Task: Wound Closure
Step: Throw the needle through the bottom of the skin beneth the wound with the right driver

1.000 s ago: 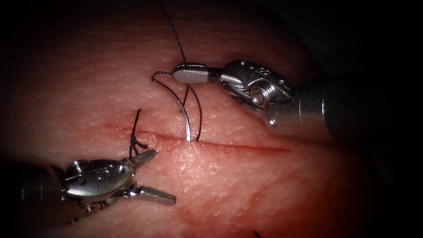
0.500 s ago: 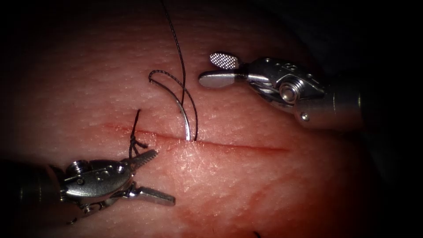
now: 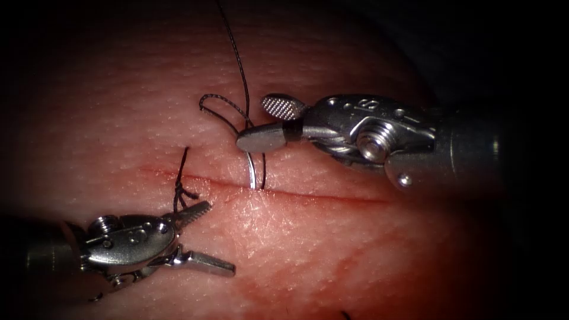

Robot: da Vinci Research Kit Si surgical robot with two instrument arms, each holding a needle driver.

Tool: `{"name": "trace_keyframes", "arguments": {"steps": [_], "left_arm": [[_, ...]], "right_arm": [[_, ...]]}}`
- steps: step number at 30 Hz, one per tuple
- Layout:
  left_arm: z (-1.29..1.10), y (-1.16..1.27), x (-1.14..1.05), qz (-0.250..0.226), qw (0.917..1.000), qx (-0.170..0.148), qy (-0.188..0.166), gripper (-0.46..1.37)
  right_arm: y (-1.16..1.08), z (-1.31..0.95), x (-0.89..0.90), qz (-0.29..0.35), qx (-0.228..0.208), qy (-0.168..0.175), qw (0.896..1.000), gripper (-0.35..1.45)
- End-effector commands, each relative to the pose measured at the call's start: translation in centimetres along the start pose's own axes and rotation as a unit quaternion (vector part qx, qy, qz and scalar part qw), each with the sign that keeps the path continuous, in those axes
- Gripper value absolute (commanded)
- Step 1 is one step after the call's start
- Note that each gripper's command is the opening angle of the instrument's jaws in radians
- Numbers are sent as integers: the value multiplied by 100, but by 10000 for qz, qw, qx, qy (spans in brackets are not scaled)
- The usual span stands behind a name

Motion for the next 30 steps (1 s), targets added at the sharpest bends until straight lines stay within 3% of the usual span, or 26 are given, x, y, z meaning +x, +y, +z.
{"name": "trace_keyframes", "arguments": {"steps": [1,9,30], "left_arm": [[0,0,0,6,10000,0,0,79],[0,0,0,5,10000,1,0,79],[0,0,0,4,10000,2,0,78]], "right_arm": [[-2,6,-1,-12,-3,-61,10000,111],[1,26,-12,-66,55,-318,9995,102],[25,55,-29,-177,-27,-512,9985,95]]}}
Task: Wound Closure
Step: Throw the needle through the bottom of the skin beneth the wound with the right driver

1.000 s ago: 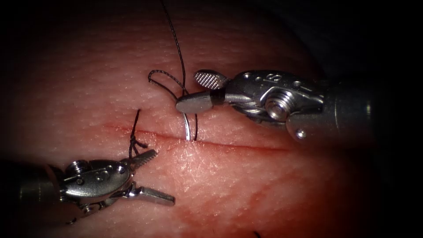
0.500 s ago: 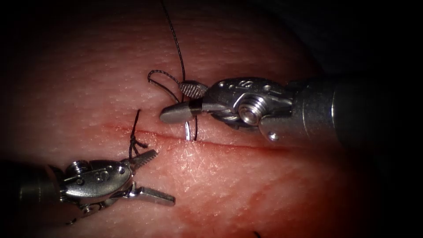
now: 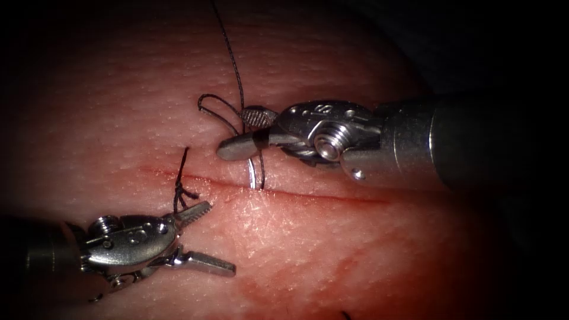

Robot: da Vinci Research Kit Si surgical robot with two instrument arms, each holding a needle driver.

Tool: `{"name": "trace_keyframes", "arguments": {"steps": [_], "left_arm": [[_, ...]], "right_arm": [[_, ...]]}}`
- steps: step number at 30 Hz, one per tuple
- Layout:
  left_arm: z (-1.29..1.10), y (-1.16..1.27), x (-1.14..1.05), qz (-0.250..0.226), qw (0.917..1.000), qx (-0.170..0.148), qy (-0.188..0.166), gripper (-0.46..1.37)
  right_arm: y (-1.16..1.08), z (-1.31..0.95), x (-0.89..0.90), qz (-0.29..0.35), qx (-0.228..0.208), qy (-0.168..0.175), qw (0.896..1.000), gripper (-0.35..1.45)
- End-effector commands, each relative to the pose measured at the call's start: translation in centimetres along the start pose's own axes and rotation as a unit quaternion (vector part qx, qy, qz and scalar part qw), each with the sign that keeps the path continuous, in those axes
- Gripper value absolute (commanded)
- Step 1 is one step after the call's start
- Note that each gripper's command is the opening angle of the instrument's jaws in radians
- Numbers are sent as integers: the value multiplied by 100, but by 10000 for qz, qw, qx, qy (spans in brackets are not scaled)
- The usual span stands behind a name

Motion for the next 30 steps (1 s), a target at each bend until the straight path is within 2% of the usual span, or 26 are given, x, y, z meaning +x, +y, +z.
{"name": "trace_keyframes", "arguments": {"steps": [1,6,14,30], "left_arm": [[0,0,0,-1,10000,-1,0,78],[0,0,0,-1,10000,-1,0,78],[0,1,0,27,10000,2,2,77],[-1,2,0,25,10000,3,1,77]], "right_arm": [[1,1,0,-35,-6,3,10000,95],[0,-5,5,-98,43,171,9998,94],[-21,-22,21,-212,35,271,9994,94],[-33,-23,11,-284,28,288,9992,93]]}}
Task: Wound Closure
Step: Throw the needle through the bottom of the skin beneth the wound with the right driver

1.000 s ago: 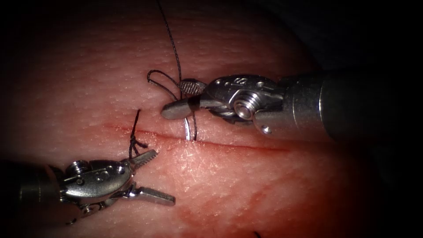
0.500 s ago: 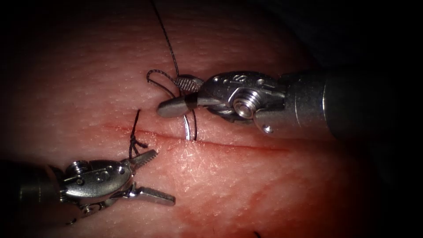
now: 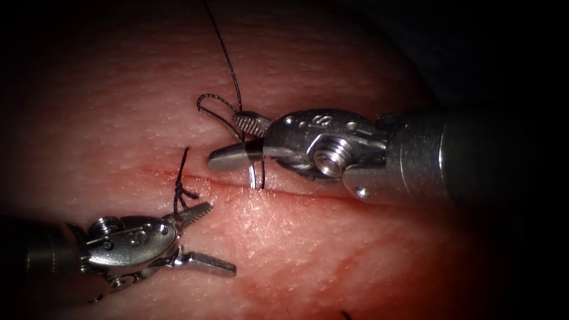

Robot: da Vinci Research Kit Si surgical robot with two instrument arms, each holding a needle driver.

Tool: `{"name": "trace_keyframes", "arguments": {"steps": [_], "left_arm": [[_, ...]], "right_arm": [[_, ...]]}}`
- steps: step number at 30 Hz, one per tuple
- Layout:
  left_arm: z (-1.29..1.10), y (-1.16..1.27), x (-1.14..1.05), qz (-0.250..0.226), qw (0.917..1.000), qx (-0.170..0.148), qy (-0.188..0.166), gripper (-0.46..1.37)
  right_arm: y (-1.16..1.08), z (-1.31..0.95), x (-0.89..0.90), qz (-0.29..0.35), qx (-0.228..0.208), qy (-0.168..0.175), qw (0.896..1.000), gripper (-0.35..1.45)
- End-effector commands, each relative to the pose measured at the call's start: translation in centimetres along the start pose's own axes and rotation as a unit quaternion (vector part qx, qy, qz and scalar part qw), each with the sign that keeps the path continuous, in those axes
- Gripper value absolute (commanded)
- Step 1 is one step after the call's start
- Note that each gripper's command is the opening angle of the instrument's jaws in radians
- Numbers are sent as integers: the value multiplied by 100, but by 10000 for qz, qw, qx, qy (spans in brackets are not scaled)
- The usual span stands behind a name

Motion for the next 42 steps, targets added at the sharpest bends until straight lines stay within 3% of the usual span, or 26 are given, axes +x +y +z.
{"name": "trace_keyframes", "arguments": {"steps": [1,9,21,28,37,39,40,41,42], "left_arm": [[0,0,1,-3,10000,-1,-1,77],[-1,1,1,-6,10000,1,-2,77],[-1,2,1,23,10000,3,1,77],[-1,2,1,22,10000,3,0,76],[-2,2,1,21,10000,4,0,75],[-2,2,1,21,10000,4,0,75],[-2,2,1,21,10000,4,0,75],[-2,2,1,21,10000,4,0,74],[-2,2,1,51,10000,4,3,74]], "right_arm": [[1,3,-2,-7,9,-14,10000,93],[20,24,-17,-87,-34,-74,9999,92],[34,41,-15,-86,-81,-195,9997,90],[31,54,-22,-108,29,-412,9991,88],[35,63,-28,-140,91,-948,9954,83],[35,62,-27,-139,111,-979,9950,71],[35,62,-27,-134,161,-980,9950,44],[34,61,-27,-127,245,-982,9948,-21],[34,61,-26,-127,246,-983,9948,-31]]}}
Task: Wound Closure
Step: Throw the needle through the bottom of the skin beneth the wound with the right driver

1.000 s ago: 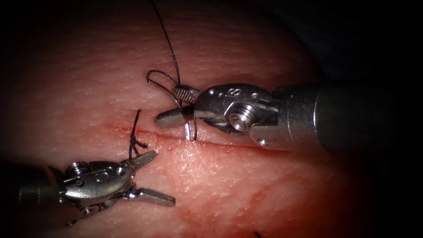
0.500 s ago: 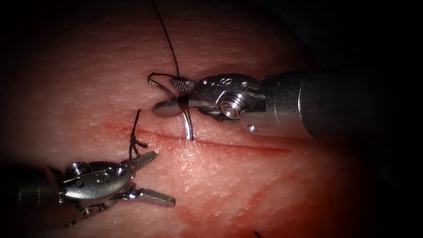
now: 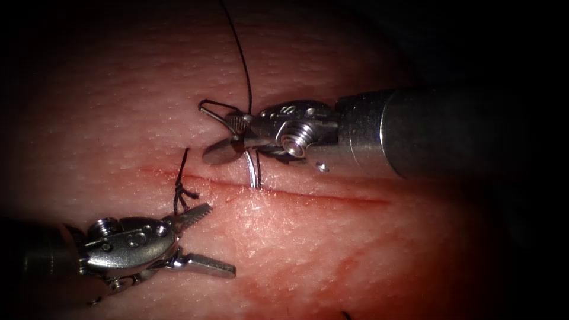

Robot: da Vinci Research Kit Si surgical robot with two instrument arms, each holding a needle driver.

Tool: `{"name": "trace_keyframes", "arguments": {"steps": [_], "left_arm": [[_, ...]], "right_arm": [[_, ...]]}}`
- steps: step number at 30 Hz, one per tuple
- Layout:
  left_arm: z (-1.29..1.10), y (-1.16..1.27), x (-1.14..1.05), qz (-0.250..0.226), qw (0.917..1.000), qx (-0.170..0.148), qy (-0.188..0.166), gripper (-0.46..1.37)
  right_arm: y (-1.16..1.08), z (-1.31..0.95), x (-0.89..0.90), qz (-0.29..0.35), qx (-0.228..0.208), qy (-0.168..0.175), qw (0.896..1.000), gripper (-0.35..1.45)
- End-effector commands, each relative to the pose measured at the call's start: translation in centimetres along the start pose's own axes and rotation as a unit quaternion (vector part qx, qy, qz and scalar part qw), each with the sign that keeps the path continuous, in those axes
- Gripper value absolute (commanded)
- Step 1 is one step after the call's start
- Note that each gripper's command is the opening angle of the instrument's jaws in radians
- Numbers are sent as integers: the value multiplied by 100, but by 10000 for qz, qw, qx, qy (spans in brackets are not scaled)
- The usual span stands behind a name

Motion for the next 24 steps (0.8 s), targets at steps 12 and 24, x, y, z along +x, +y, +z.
{"name": "trace_keyframes", "arguments": {"steps": [12,24], "left_arm": [[0,1,0,28,10000,-3,2,70],[-2,5,-1,147,9999,2,-3,60]], "right_arm": [[-6,-15,15,4,0,475,9989,-35],[14,-29,12,-872,-81,2463,9652,-35]]}}
